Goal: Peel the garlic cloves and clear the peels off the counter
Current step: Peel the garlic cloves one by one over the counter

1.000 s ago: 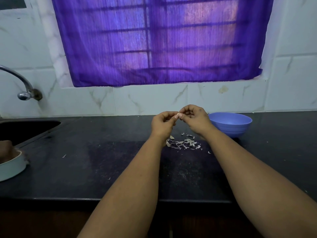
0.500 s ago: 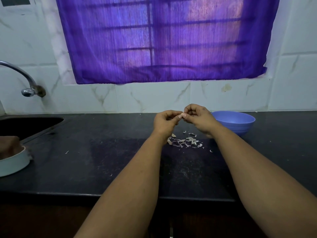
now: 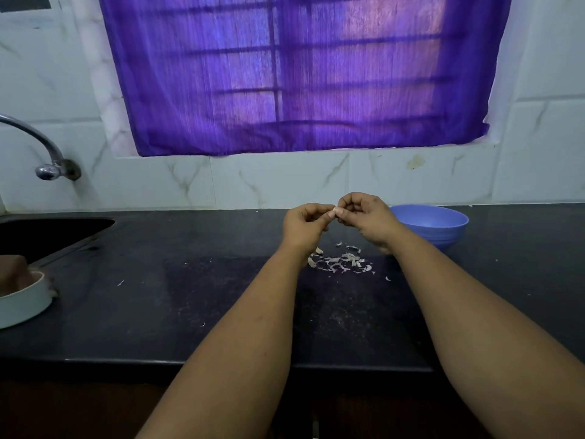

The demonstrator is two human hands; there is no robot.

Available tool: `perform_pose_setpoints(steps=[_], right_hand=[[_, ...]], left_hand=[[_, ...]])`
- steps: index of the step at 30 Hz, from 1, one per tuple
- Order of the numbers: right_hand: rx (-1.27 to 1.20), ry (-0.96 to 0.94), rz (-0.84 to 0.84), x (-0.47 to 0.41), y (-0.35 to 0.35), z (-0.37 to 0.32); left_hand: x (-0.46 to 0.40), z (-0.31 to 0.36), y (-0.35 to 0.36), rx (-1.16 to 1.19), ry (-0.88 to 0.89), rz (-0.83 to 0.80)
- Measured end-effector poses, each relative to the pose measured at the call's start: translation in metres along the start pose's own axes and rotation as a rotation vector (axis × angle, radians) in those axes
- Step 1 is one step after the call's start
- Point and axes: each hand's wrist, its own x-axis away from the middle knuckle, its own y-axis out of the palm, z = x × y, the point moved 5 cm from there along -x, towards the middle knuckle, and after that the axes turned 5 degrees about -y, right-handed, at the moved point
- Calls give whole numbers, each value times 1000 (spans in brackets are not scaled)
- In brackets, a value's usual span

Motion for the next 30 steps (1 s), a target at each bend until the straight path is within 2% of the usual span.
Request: perform_pose_setpoints(steps=[7, 13, 23, 30], right_hand=[[48, 83, 2, 0, 5, 1], [-121, 141, 94, 0, 5, 2], [109, 58, 195, -1, -7, -1], [143, 46, 193, -2, -8, -1]], left_hand=[[-1, -1, 1, 26, -28, 27], [-2, 1, 0, 47, 8, 39], [-2, 1, 0, -1, 45, 26], [-4, 2, 1, -24, 68, 9]])
